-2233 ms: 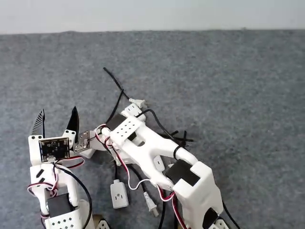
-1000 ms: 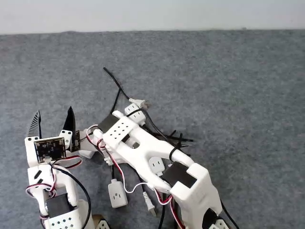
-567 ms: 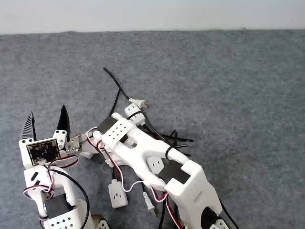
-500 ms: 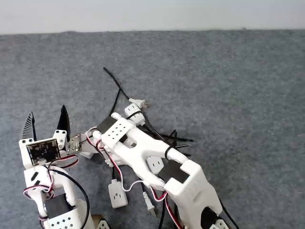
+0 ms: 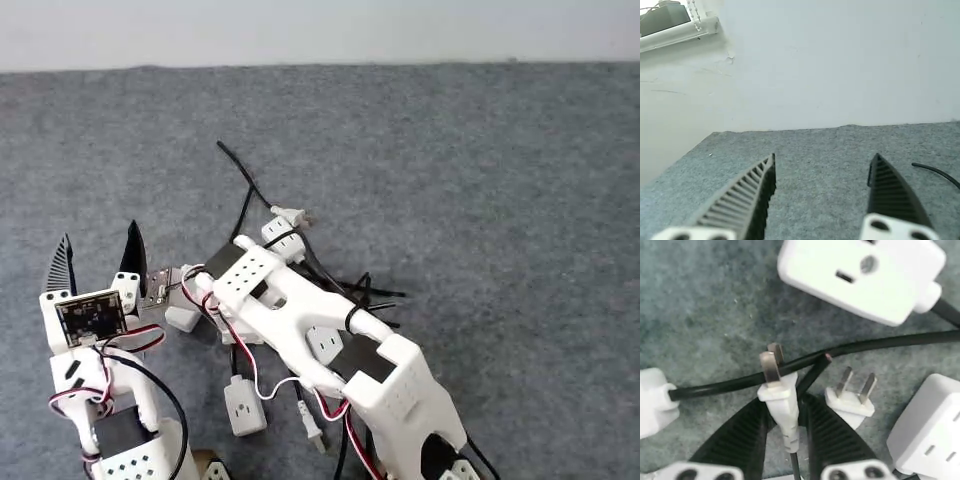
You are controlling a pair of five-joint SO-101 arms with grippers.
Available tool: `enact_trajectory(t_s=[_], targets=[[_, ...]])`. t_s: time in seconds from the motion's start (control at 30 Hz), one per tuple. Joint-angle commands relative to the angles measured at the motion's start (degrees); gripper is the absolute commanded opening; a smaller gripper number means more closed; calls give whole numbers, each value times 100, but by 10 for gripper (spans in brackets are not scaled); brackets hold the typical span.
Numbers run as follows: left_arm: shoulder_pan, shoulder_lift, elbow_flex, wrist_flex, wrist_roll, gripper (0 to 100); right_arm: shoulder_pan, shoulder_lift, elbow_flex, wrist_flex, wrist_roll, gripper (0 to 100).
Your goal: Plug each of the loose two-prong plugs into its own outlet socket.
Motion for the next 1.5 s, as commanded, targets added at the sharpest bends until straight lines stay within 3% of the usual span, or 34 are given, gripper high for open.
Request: enact_trajectory(t_s=[0.0,0.37,0.67,1.03,1.47], targets=[[-18,-18,-84,-176,62,280,101,-224,-114,-180,-53,7],[545,-26,-189,-176,-114,280,673,-2738,-730,567,-62,7],[1503,-18,-2352,782,-316,280,919,-4497,-949,787,-79,7],[1477,-18,-4163,1521,18,280,927,-4699,-905,796,-88,7],[1477,-18,-4664,1521,35,280,927,-4892,-1037,734,-88,7]])
